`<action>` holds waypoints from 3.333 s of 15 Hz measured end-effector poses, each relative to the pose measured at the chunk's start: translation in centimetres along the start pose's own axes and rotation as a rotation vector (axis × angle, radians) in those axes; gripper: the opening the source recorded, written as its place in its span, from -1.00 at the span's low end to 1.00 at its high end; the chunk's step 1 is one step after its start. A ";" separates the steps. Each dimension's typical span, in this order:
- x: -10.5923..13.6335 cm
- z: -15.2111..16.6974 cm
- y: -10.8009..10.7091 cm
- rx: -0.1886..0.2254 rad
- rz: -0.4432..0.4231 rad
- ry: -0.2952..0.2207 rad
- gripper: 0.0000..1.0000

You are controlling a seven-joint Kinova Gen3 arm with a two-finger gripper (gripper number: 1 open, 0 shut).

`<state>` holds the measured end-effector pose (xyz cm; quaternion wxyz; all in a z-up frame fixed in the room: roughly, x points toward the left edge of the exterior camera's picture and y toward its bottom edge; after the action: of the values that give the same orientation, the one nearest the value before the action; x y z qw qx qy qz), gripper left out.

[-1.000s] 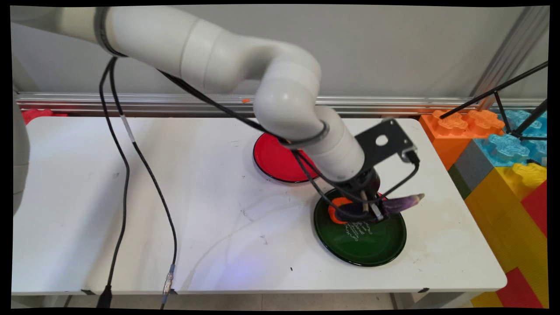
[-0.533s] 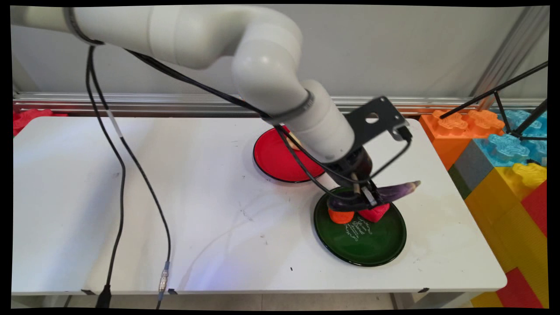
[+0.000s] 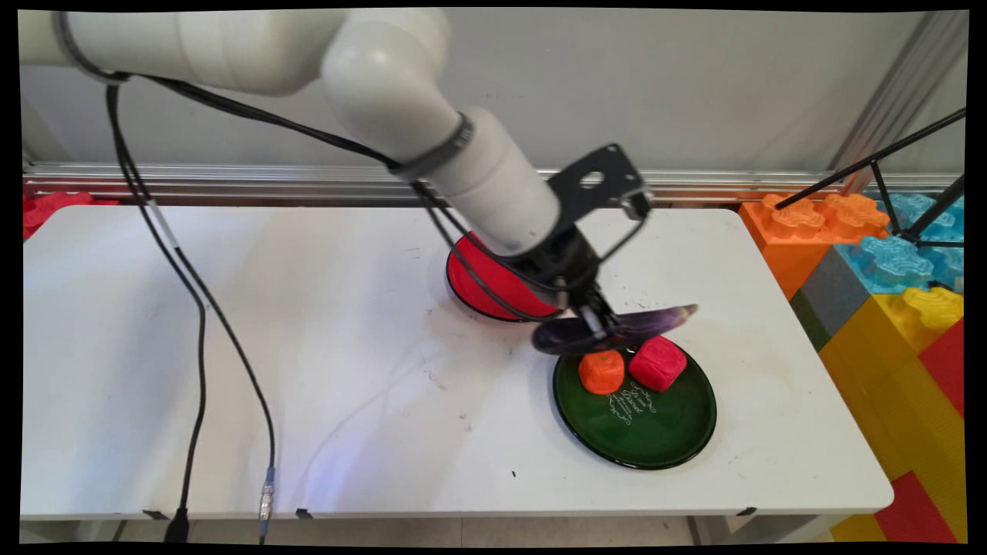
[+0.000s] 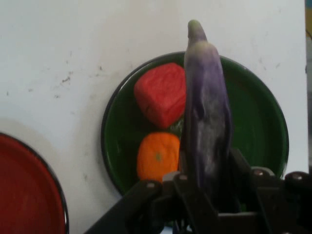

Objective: Place the picked object on the table

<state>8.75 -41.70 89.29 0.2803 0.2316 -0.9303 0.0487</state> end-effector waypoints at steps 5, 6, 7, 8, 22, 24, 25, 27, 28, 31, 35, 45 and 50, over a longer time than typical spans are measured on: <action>-4.1 -2.1 -2.2 -0.042 0.015 -0.020 -1.00; -5.0 -2.4 -2.6 -0.050 0.020 -0.026 -1.00; -6.1 -2.6 -3.0 -0.058 0.027 -0.033 -1.00; -7.0 -2.8 -3.3 -0.064 0.033 -0.039 -1.00; -14.1 0.3 -7.4 -0.051 0.086 -0.115 -1.00; -14.6 0.7 -7.9 -0.046 0.088 -0.123 -1.00; -14.8 1.0 -8.1 -0.042 0.088 -0.128 -1.00; -15.2 1.3 -8.5 -0.036 0.089 -0.134 -1.00; -15.4 1.4 -8.7 -0.033 0.089 -0.137 -1.00; -15.9 1.9 -9.4 -0.025 0.089 -0.145 -1.00; -16.2 2.2 -9.8 -0.022 0.088 -0.150 -1.00; -16.8 2.7 -9.9 -0.028 0.081 -0.154 -1.00; -16.9 2.7 -9.8 -0.033 0.081 -0.152 1.00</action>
<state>24.35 -44.18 77.40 0.2107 0.1922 -0.9581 0.0268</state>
